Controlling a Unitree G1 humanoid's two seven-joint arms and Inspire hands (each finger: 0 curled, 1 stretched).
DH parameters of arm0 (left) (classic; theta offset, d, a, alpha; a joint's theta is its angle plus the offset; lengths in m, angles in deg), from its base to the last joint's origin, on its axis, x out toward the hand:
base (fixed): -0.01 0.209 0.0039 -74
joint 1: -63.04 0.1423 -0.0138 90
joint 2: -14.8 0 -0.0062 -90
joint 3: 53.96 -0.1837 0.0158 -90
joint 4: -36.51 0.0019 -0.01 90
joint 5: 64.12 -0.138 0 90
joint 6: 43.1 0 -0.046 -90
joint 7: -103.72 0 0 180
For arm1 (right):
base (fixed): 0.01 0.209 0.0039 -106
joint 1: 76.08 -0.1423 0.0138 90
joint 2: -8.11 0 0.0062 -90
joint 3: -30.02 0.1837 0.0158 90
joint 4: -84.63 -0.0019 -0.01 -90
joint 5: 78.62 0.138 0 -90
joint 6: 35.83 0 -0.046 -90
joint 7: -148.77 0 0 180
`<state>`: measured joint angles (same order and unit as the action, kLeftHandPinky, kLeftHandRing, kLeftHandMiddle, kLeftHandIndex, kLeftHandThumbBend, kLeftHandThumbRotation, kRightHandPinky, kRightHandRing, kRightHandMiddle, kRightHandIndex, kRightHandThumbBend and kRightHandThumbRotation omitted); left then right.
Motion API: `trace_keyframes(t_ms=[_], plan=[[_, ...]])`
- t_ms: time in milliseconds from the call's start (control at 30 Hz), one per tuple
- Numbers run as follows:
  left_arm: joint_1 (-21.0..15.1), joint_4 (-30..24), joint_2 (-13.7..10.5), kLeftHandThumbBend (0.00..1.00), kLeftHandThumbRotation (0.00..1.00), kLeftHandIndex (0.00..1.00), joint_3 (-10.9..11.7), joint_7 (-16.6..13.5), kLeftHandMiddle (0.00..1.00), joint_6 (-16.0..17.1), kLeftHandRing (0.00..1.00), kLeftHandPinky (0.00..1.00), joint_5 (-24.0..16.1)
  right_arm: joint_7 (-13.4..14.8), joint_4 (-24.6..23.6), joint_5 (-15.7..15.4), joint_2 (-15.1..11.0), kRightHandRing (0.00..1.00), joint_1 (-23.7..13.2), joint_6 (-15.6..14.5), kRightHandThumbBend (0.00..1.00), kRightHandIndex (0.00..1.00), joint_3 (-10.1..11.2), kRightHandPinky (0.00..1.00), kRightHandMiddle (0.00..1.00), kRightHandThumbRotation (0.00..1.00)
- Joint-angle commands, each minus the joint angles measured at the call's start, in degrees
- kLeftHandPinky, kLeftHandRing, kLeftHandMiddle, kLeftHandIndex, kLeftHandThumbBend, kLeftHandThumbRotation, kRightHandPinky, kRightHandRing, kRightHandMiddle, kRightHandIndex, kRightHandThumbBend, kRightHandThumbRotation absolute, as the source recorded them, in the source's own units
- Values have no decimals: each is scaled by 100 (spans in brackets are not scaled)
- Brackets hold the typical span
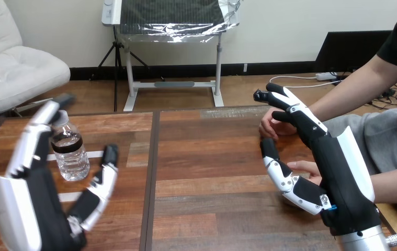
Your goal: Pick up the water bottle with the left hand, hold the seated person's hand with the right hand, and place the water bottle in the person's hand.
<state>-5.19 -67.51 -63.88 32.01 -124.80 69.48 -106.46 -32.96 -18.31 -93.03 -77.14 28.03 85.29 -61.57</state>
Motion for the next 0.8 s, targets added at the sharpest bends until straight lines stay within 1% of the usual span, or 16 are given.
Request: trace_keyframes(t_ms=[0,233,333,433,567,733,767], plan=[[-575,241,-9,60,7,85,300,166,85,-230,83,78,195,50,-93,-4,28,88,-308,34,12,82,18,83,92,0],[-929,628,-79,62,19,89,554,455,89,-532,87,82,499,65,-67,-43,23,88,-331,52,12,82,20,83,92,0],[-1118,873,-140,64,24,92,659,534,91,-543,88,83,681,82,-71,-65,35,88,-331,42,12,82,21,83,92,0],[-1300,1086,-168,65,27,93,751,599,92,-611,89,84,803,53,-52,-8,29,88,-344,67,12,82,7,83,92,0],[-1570,1412,-243,66,28,94,853,667,93,-661,89,85,972,68,-75,-52,31,88,-342,45,12,82,13,83,92,0],[-1825,1734,-335,68,30,95,924,695,93,-720,90,86,1054,90,-83,-101,38,88,-353,22,13,82,22,83,92,0],[-1897,1810,-349,68,31,95,939,695,93,-779,90,86,1053,91,-90,-98,46,88,-351,7,13,82,21,83,92,0]])
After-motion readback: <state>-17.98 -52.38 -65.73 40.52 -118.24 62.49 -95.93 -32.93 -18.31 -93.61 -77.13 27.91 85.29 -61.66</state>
